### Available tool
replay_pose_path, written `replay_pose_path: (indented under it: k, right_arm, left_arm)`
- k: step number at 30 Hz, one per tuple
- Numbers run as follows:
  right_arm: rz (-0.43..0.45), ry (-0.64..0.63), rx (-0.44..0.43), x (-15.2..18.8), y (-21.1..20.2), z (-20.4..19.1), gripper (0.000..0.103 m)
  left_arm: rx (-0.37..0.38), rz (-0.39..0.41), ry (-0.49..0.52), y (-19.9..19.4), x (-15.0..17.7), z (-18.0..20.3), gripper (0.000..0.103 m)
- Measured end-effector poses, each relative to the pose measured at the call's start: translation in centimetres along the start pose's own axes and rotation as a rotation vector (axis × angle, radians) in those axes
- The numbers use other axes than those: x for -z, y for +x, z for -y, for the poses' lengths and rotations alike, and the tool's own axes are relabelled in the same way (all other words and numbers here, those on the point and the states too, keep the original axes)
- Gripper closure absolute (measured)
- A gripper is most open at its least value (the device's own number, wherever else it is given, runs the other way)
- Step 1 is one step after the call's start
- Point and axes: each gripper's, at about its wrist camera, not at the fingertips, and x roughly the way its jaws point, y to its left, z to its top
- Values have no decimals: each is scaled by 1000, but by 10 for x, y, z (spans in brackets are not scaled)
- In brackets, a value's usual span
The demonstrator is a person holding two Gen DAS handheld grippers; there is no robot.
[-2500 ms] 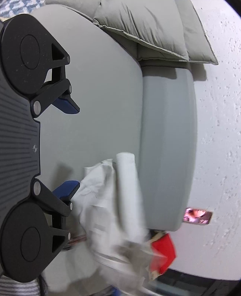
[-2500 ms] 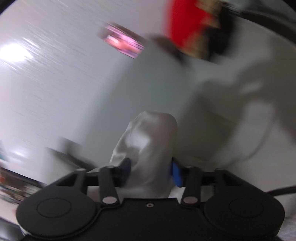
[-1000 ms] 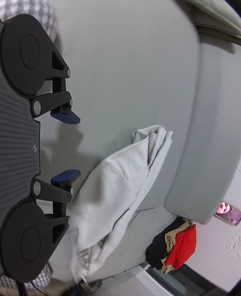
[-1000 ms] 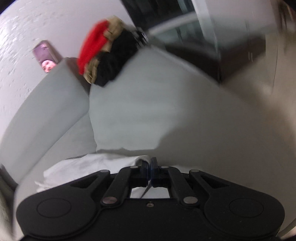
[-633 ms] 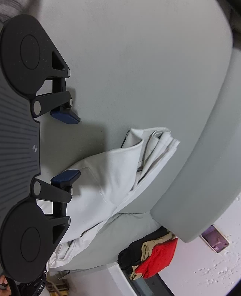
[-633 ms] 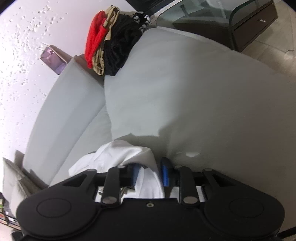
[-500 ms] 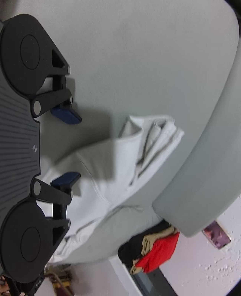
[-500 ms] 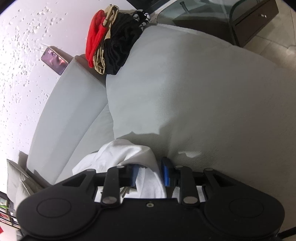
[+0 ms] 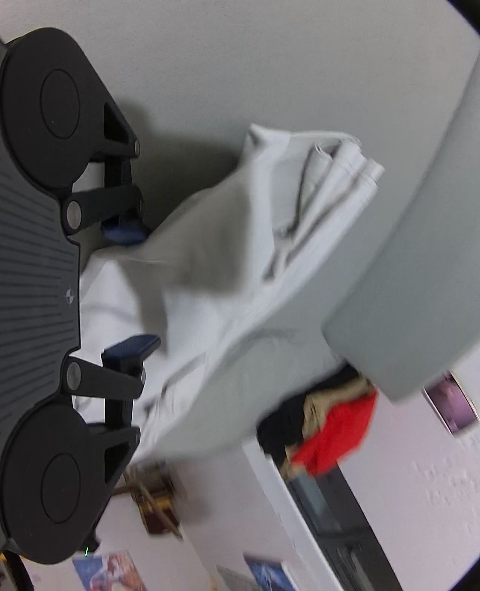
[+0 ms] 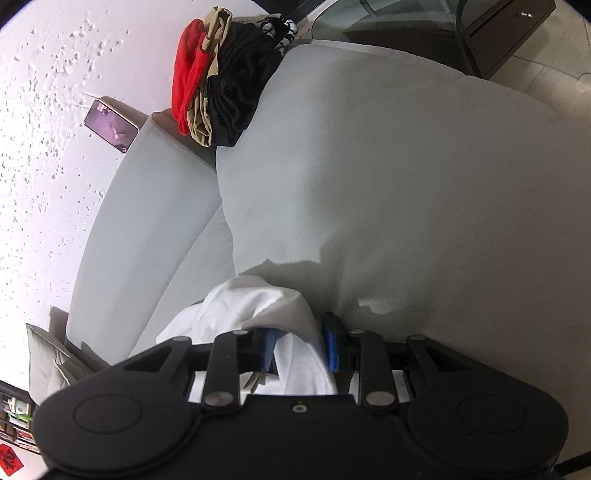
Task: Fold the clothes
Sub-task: 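Grasp a shirt edge with the right gripper while the left gripper grasps another edge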
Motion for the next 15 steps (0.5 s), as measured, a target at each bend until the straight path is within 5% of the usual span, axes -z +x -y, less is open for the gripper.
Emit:
replay_pose_path:
  k: [8,9,10,15]
  right_arm:
    - [-10,17,-23,-1,1,3,77]
    - [-11,18,-25,-1,1,3,77]
    - [-12,19,-27,-1,1,3,77]
    - [-33,3,-52,-4,1,4,70]
  left_arm:
    - [-76,-18,-48,17,-4,-10,67]
    - [-89,-22,-57,20,-4,-12,75]
    - [-102,-26,-67,23,-5,-14,96]
    - [-163,16,-29,8,-4,15,100]
